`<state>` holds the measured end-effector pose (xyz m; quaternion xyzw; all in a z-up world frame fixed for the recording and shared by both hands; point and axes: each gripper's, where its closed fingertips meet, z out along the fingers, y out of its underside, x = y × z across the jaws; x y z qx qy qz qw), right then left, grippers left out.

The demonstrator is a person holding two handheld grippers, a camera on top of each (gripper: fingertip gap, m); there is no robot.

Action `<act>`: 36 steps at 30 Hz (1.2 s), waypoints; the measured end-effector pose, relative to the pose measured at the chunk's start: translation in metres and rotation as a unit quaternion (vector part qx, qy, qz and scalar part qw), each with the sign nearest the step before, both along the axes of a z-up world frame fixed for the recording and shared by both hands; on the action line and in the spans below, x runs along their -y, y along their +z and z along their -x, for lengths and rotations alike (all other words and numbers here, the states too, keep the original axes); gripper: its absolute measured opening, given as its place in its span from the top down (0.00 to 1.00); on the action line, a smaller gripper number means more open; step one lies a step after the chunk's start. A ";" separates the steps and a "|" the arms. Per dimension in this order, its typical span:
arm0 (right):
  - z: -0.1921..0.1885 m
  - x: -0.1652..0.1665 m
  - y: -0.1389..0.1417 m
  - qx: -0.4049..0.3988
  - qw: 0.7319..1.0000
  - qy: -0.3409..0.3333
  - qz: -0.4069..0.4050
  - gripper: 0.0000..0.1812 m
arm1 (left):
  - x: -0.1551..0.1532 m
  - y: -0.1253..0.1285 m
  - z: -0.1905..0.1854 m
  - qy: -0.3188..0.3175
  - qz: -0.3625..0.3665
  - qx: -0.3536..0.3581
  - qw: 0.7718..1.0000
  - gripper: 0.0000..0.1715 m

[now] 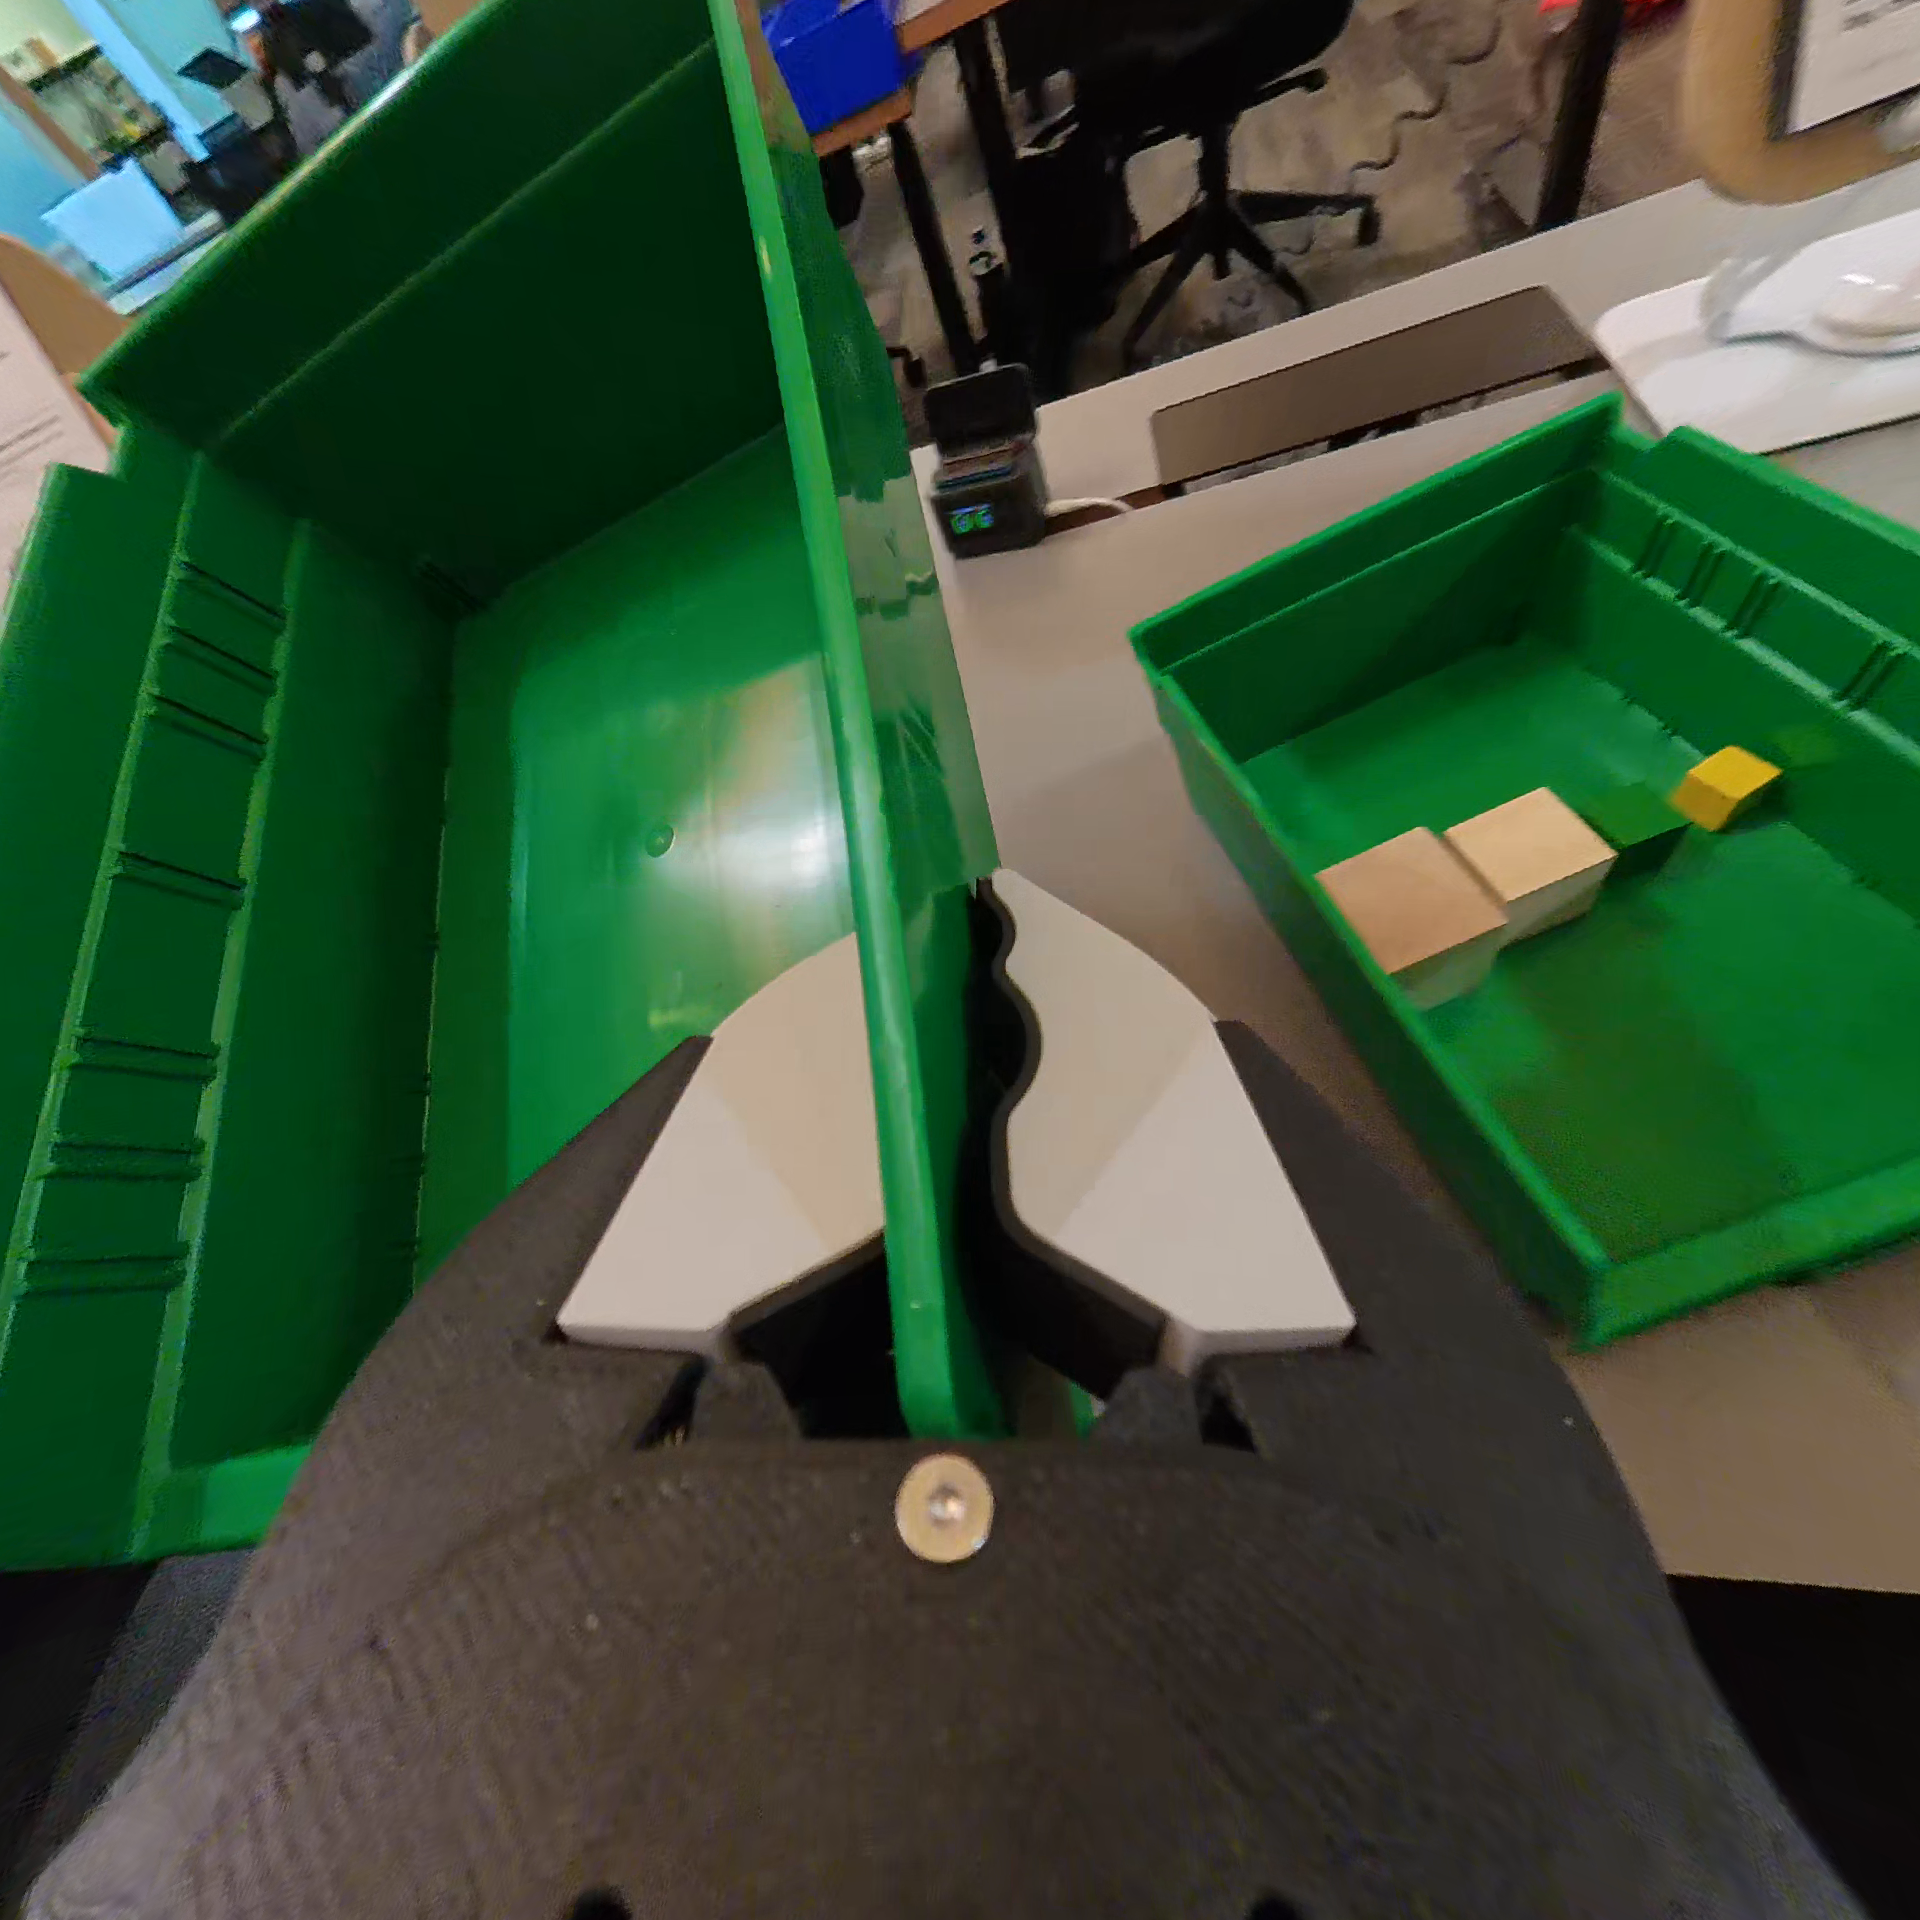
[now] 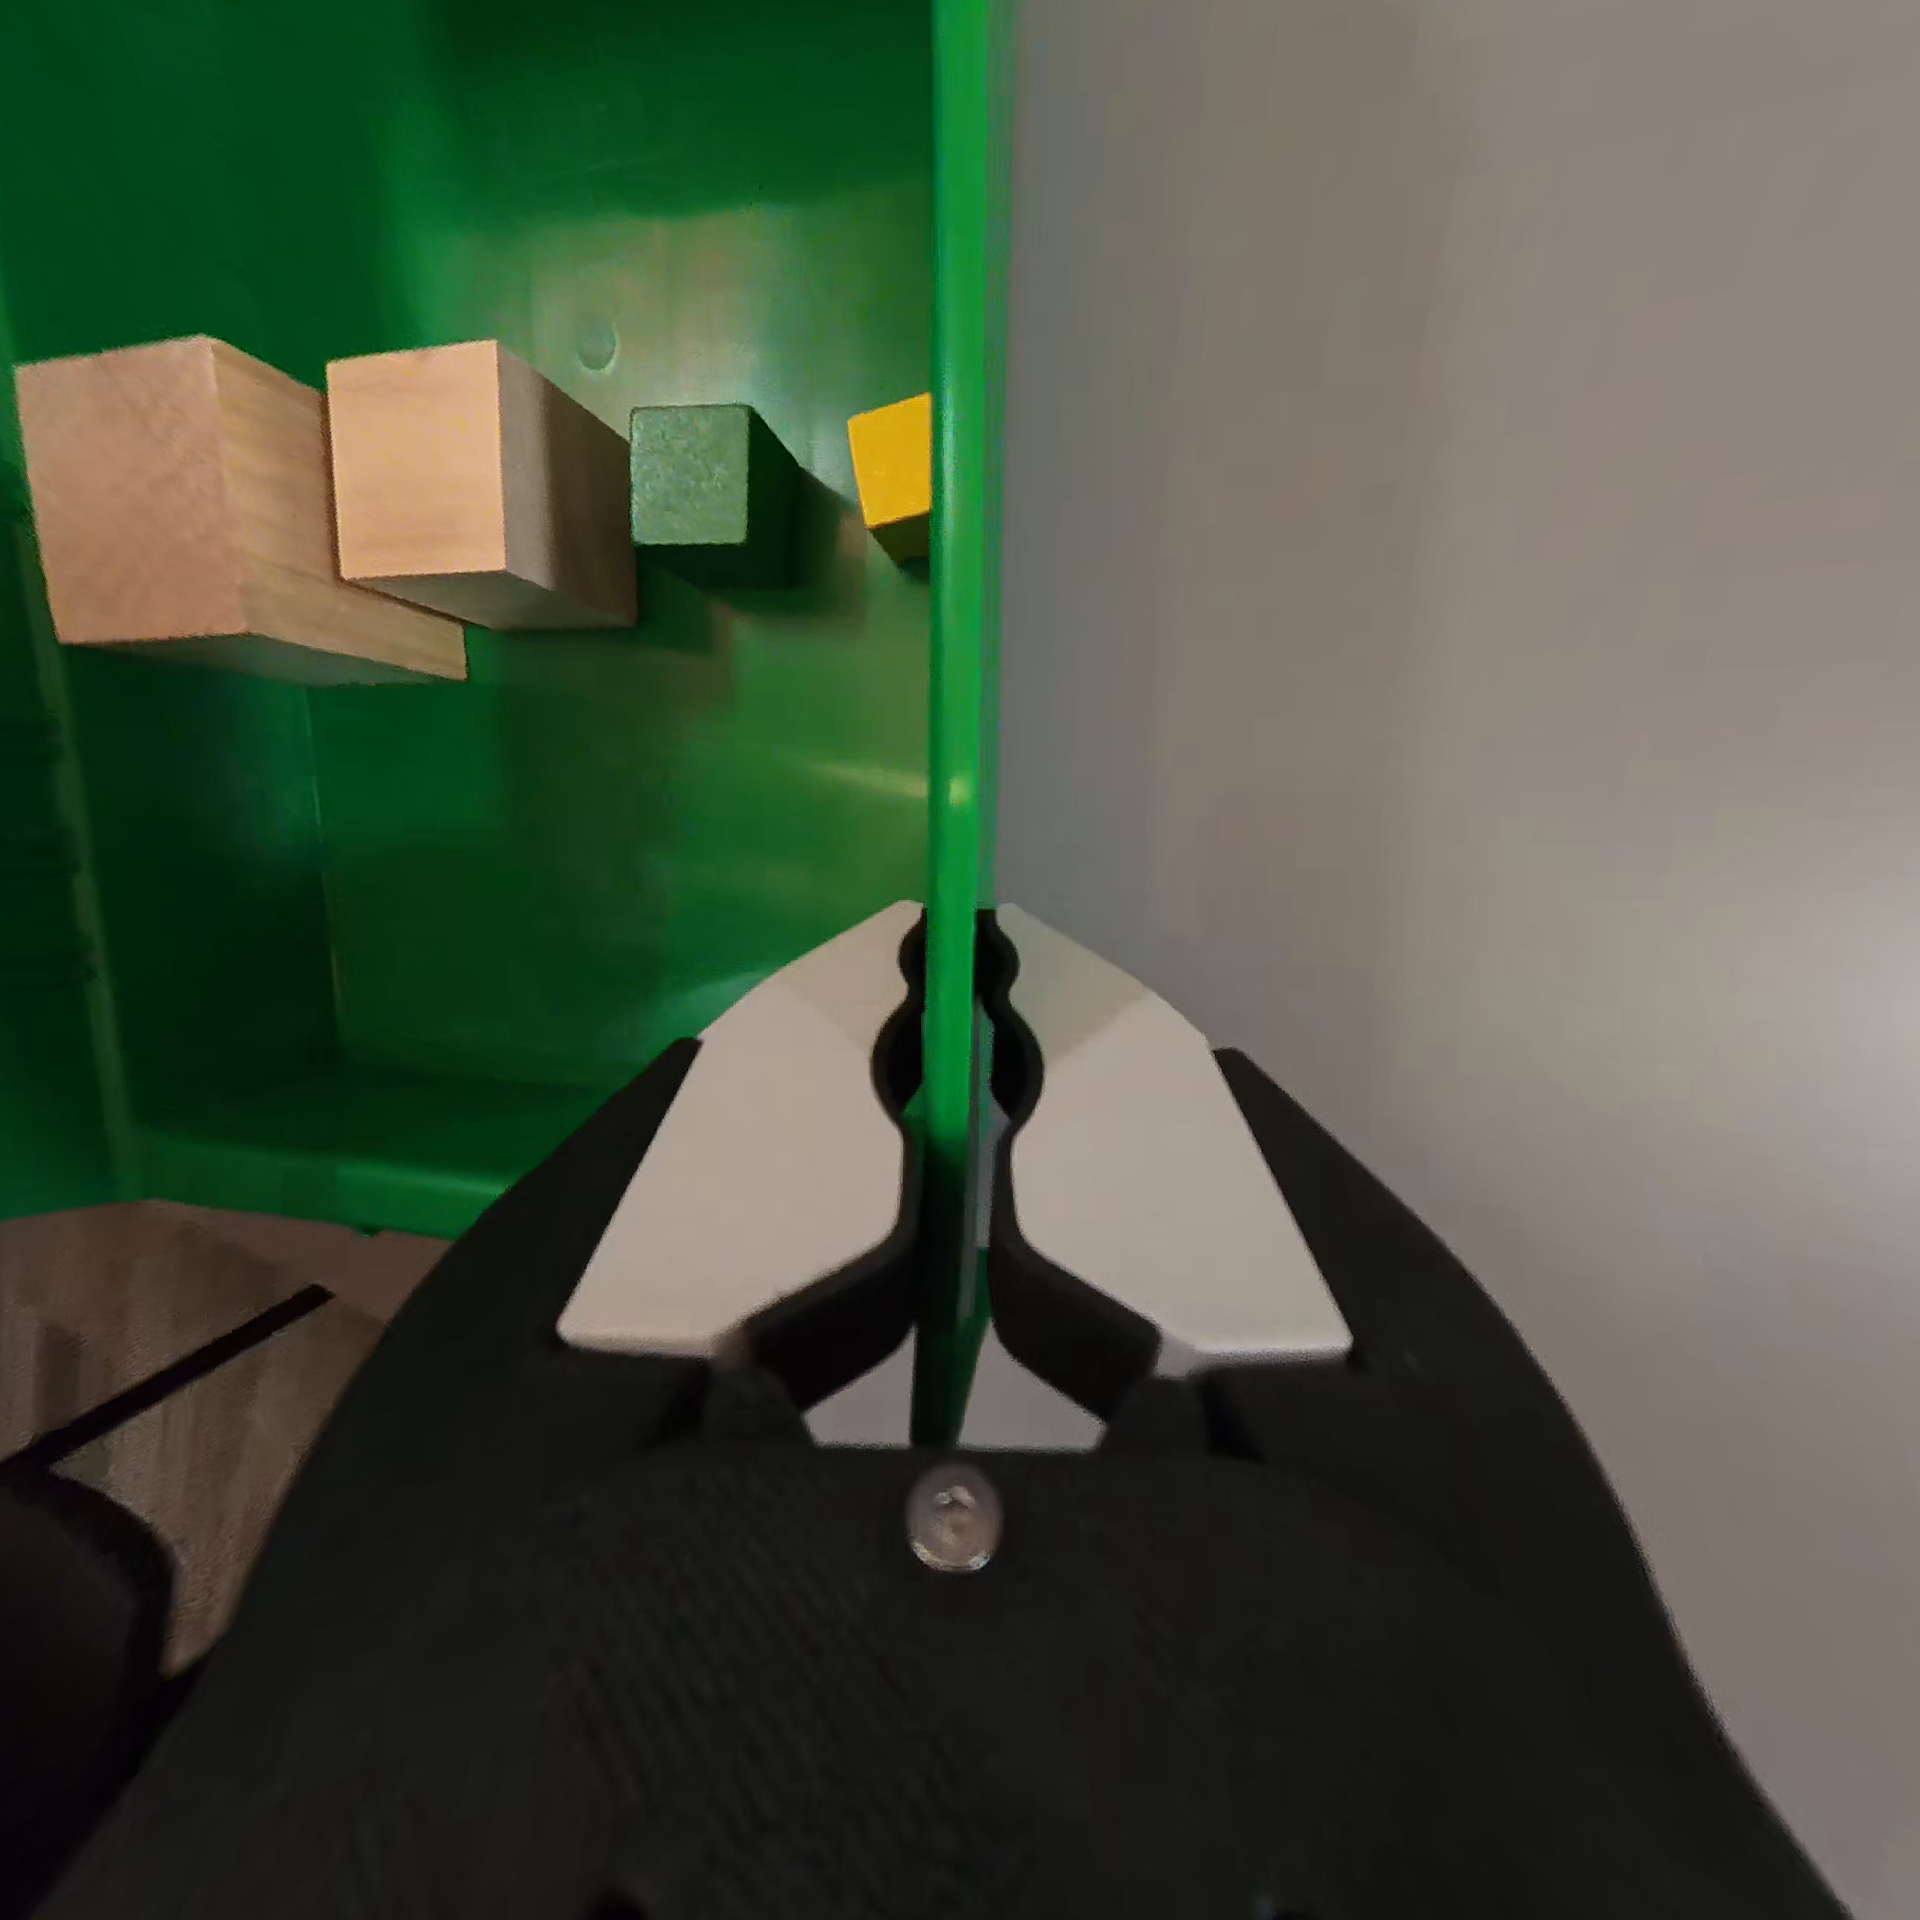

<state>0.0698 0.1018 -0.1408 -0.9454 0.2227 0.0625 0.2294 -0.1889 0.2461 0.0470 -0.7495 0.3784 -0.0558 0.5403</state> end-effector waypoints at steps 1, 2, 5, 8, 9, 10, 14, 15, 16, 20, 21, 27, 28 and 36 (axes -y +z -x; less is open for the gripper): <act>0.015 -0.015 0.001 -0.009 1.000 0.001 -0.009 0.94 | -0.004 0.000 0.008 0.009 0.001 0.002 1.000 0.96; 0.030 -0.029 0.002 -0.020 1.000 0.000 -0.019 0.93 | -0.008 0.000 0.016 0.018 0.002 0.005 1.000 0.96; 0.072 -0.069 0.008 -0.048 0.997 -0.010 -0.067 0.89 | -0.017 0.002 0.035 0.038 0.007 0.018 0.999 0.96; 0.114 -0.095 0.013 -0.079 0.991 -0.009 -0.110 0.85 | -0.024 0.004 0.051 0.053 0.009 0.027 0.998 0.96; 0.128 -0.099 0.013 -0.079 0.990 0.001 -0.117 0.84 | -0.025 0.004 0.055 0.057 0.009 0.029 0.998 0.96; 0.141 -0.103 0.013 -0.080 0.989 0.014 -0.121 0.83 | -0.027 0.005 0.058 0.061 0.008 0.031 0.998 0.96; 0.186 -0.106 0.018 -0.087 0.983 0.095 -0.130 0.76 | -0.030 0.006 0.066 0.071 0.004 0.032 0.997 0.96; 0.190 -0.105 0.021 -0.085 0.981 0.104 -0.140 0.75 | -0.030 0.007 0.066 0.071 0.003 0.033 0.997 0.96; 0.192 -0.104 0.024 -0.083 0.979 0.112 -0.151 0.75 | -0.030 0.007 0.065 0.070 0.003 0.034 0.997 0.96; 0.192 -0.089 0.037 -0.099 0.965 0.130 -0.206 0.73 | -0.027 0.004 0.056 0.059 0.003 0.029 0.998 0.96; 0.193 -0.083 0.042 -0.104 0.959 0.139 -0.223 0.72 | -0.026 0.003 0.053 0.056 0.004 0.027 0.998 0.96; 0.200 -0.042 0.056 0.057 0.905 0.281 -0.315 0.76 | -0.021 0.003 0.039 0.041 0.001 0.020 0.999 0.96; 0.202 -0.038 0.058 0.111 0.884 0.312 -0.330 0.78 | -0.020 0.003 0.037 0.041 0.000 0.018 0.999 0.96; 0.245 -0.019 0.062 0.346 0.702 0.481 -0.395 1.00 | -0.018 0.007 0.036 0.036 -0.007 0.026 0.999 0.96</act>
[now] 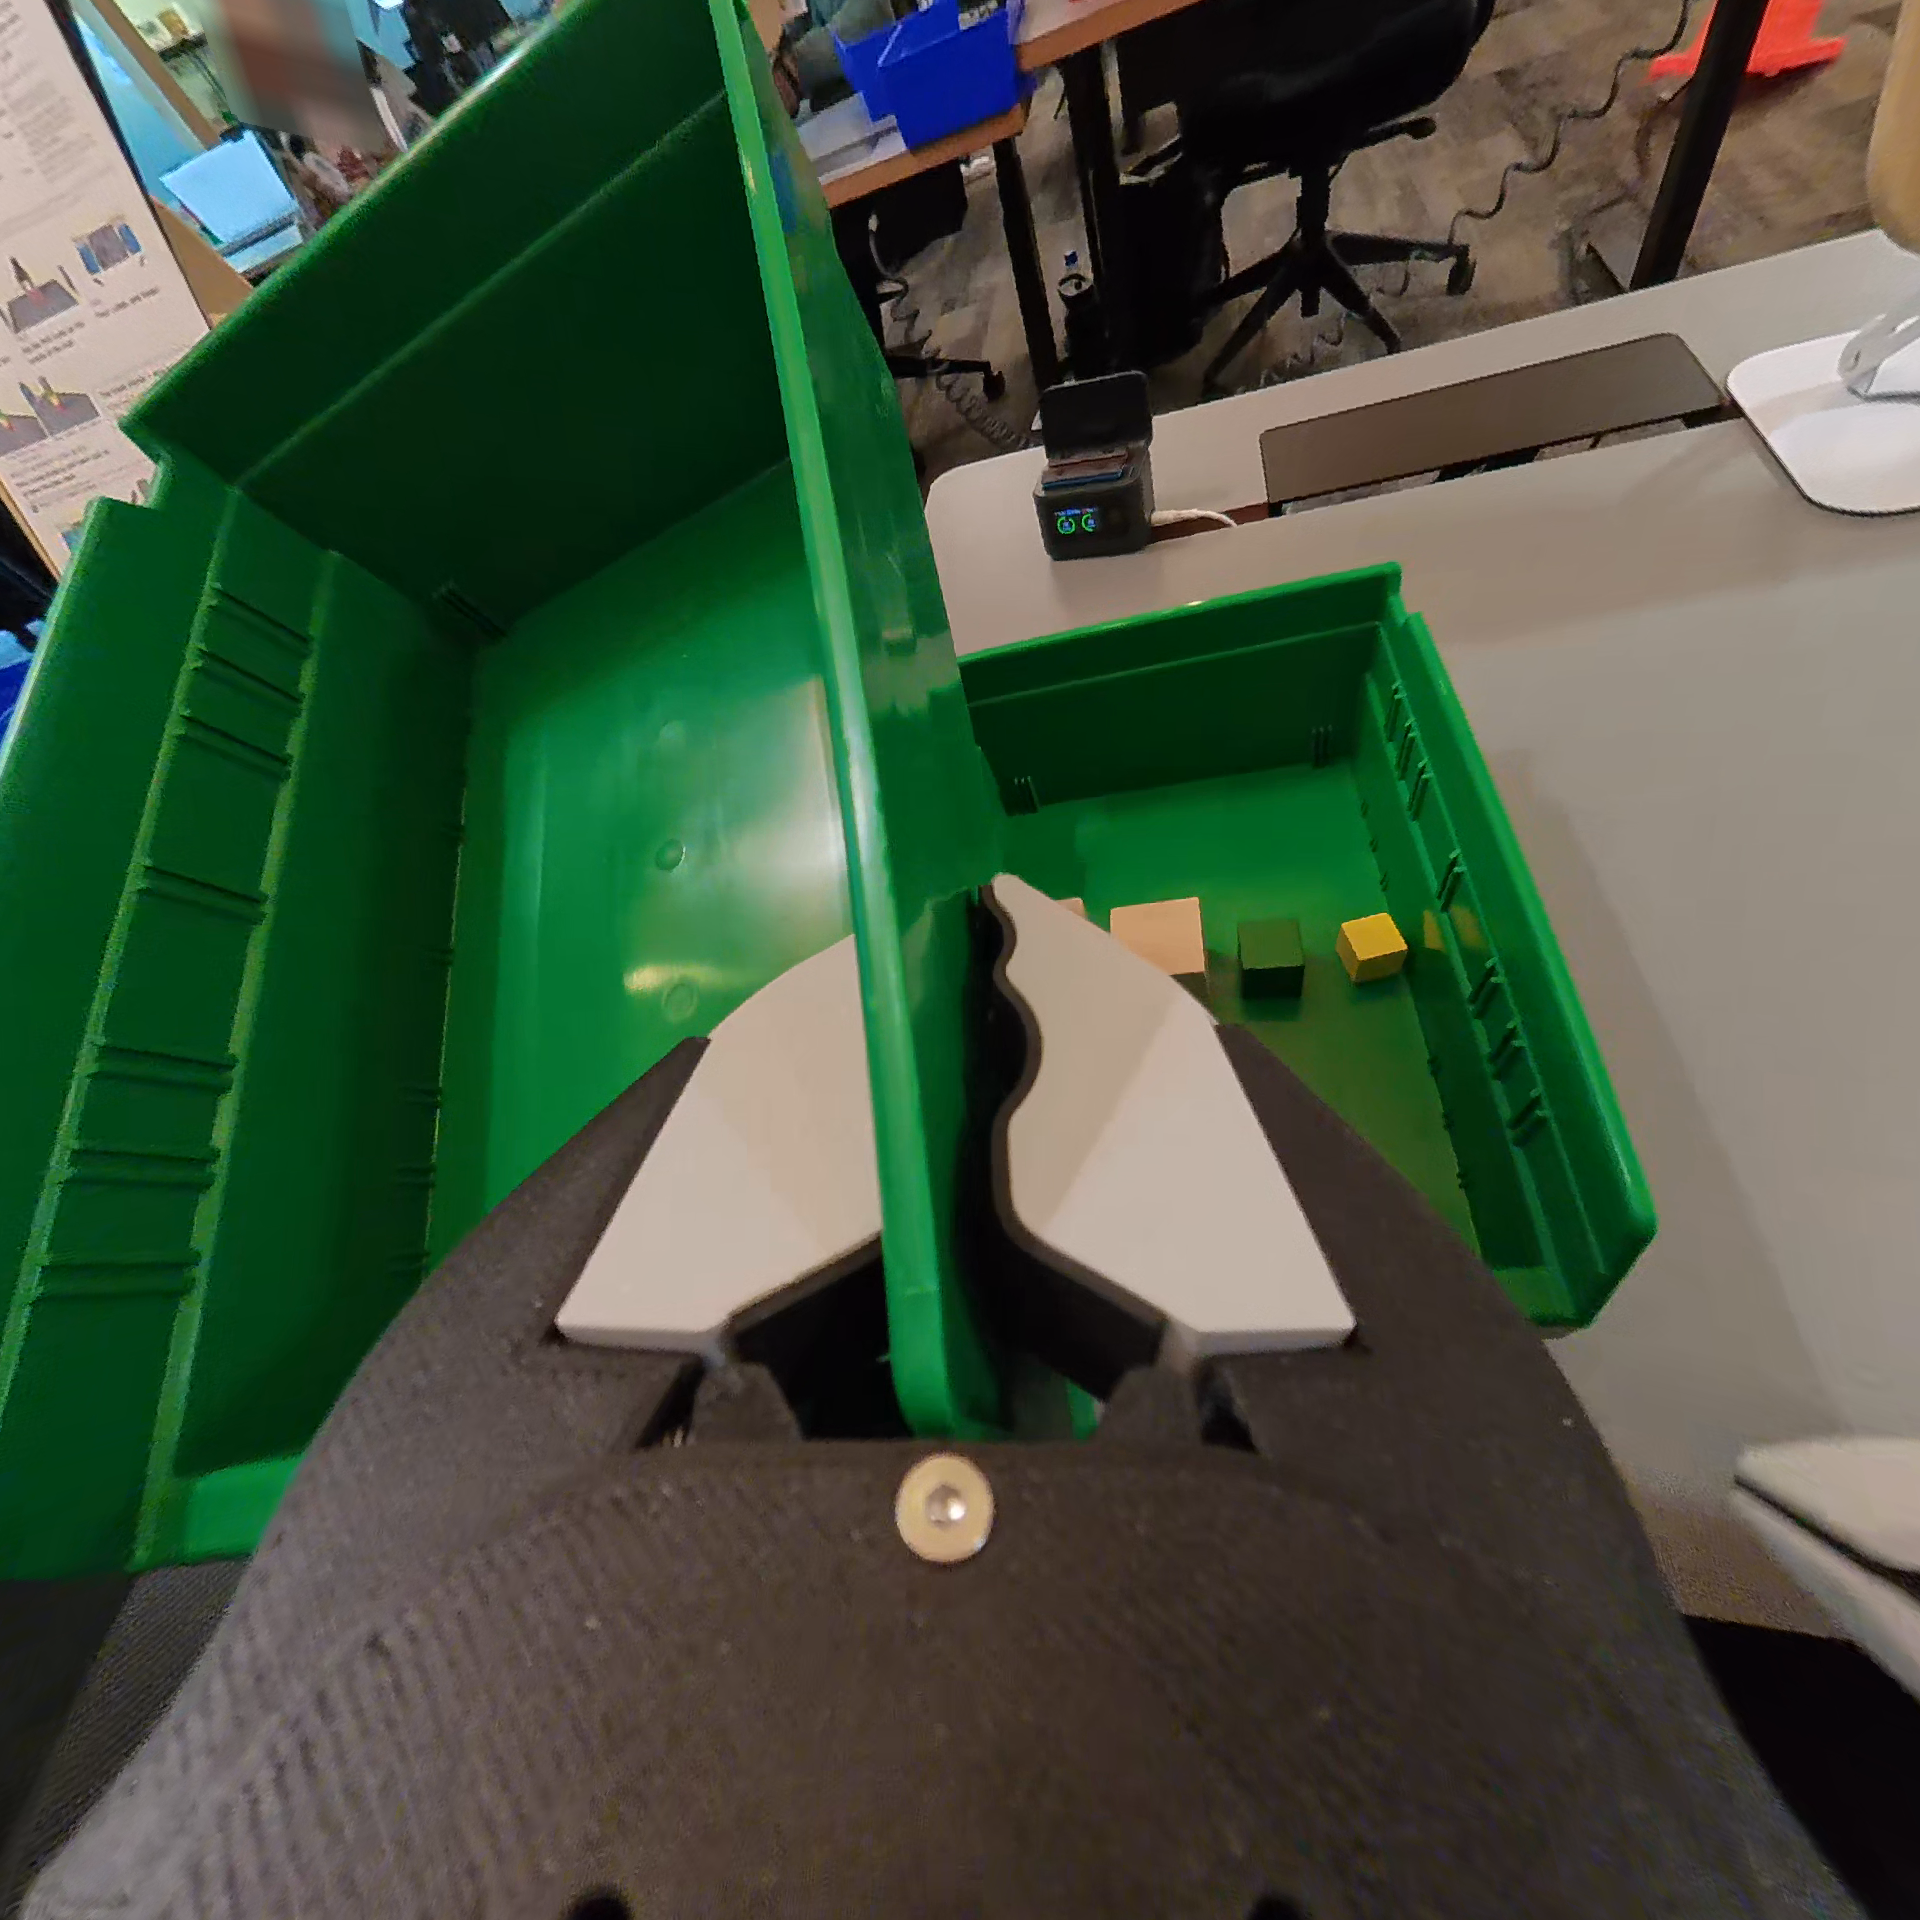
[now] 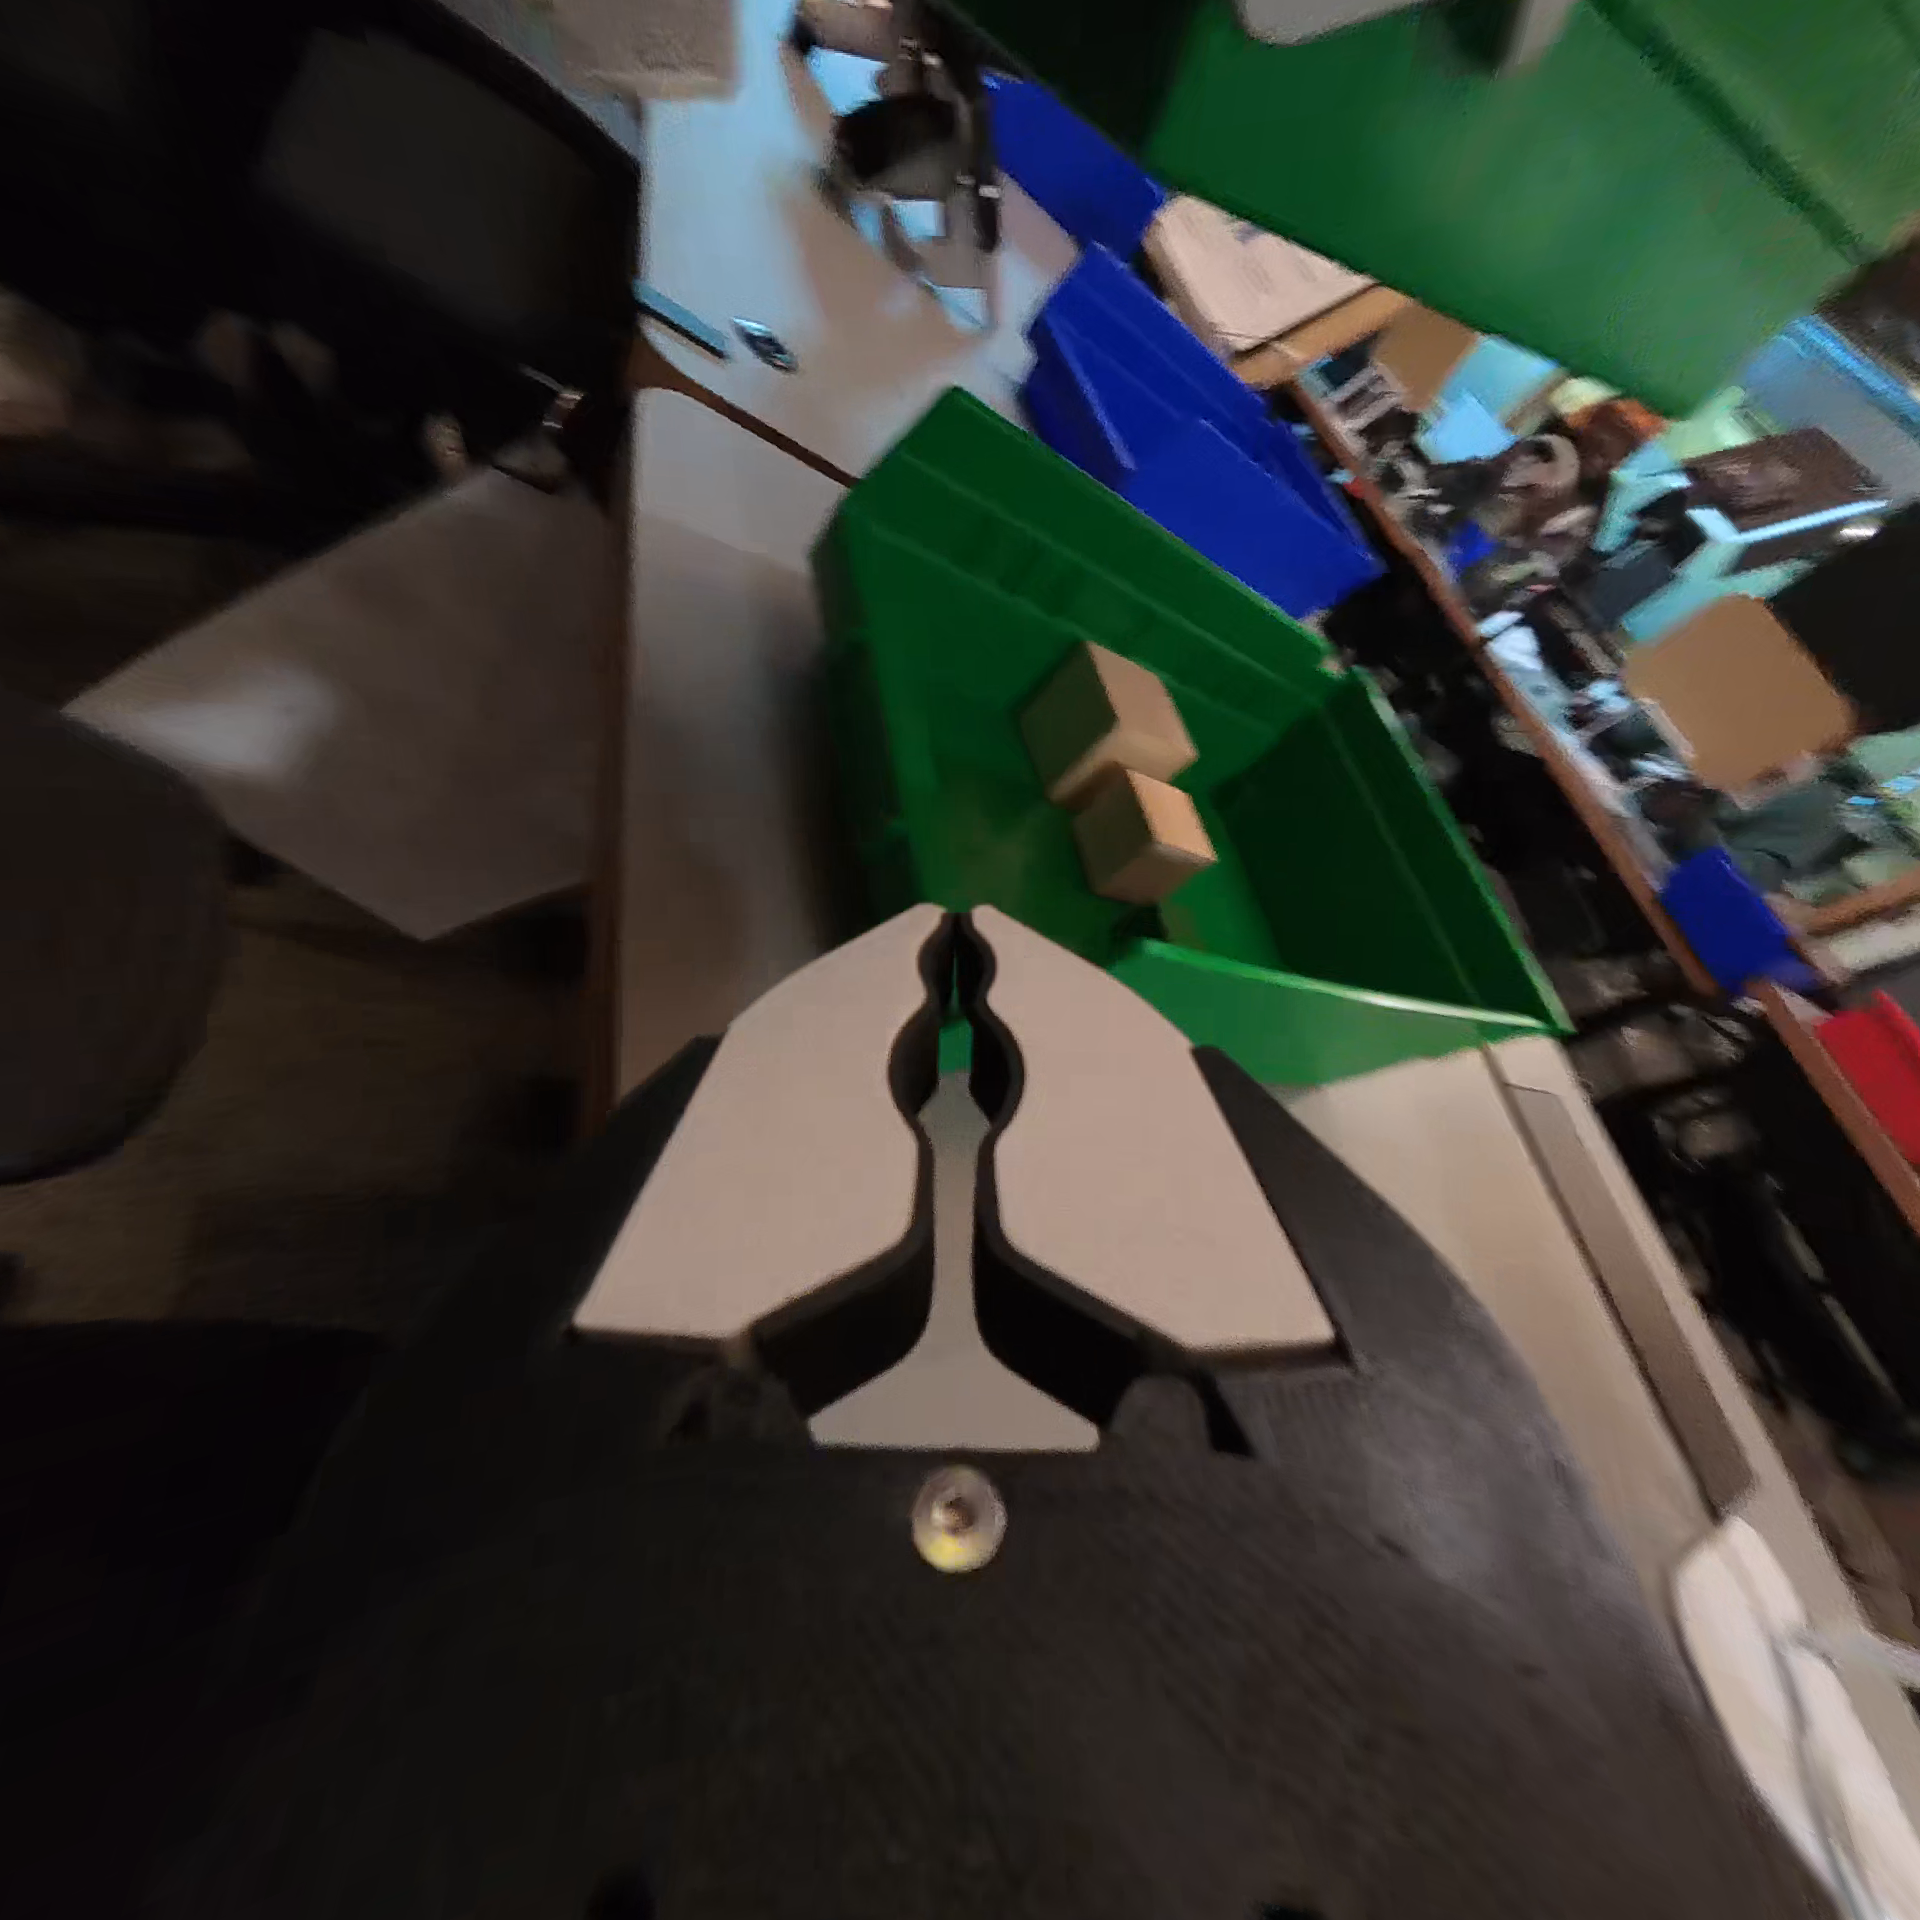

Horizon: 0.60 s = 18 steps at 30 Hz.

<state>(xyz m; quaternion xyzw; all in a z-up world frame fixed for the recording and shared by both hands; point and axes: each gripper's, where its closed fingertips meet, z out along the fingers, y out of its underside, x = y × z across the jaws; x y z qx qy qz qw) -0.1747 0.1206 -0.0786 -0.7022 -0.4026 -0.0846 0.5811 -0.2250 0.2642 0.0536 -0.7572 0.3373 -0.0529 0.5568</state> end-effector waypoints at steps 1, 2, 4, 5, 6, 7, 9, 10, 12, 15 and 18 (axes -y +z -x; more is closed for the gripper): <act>0.007 -0.001 -0.006 -0.002 1.000 0.010 0.020 1.00 | -0.001 0.000 0.001 0.000 -0.002 0.005 1.000 0.96; 0.010 -0.004 -0.013 -0.004 0.999 0.009 0.037 1.00 | -0.002 0.000 0.002 0.000 -0.003 0.007 1.000 0.96; 0.014 -0.017 -0.026 -0.007 0.998 -0.002 0.057 1.00 | -0.003 -0.001 0.004 0.002 -0.003 0.004 1.000 0.96; 0.015 -0.024 -0.033 -0.003 0.998 -0.012 0.062 1.00 | -0.003 -0.001 0.005 0.003 -0.002 0.002 1.000 0.96; 0.019 -0.031 -0.038 0.008 0.998 -0.016 0.061 1.00 | -0.004 -0.001 0.006 0.003 -0.001 0.003 1.000 0.96; 0.024 -0.037 -0.042 0.029 0.998 -0.017 0.050 1.00 | -0.004 -0.001 0.006 0.004 -0.001 0.004 1.000 0.96; 0.033 -0.049 -0.047 0.100 0.994 -0.029 0.010 1.00 | -0.006 -0.002 0.008 0.004 0.000 0.007 1.000 0.96; 0.039 -0.053 -0.048 0.146 0.989 -0.030 -0.014 1.00 | -0.007 -0.002 0.009 0.005 0.001 0.008 1.000 0.96; 0.052 -0.059 -0.049 0.221 0.973 -0.027 -0.055 1.00 | -0.009 -0.004 0.012 0.007 0.003 0.009 1.000 0.96; 0.056 -0.070 -0.064 0.278 0.959 -0.046 -0.036 1.00 | -0.012 -0.008 0.016 0.011 0.009 0.010 1.000 0.96; 0.044 -0.084 -0.069 0.297 0.951 -0.083 -0.025 1.00 | -0.014 -0.008 0.021 0.012 0.013 0.017 1.000 0.96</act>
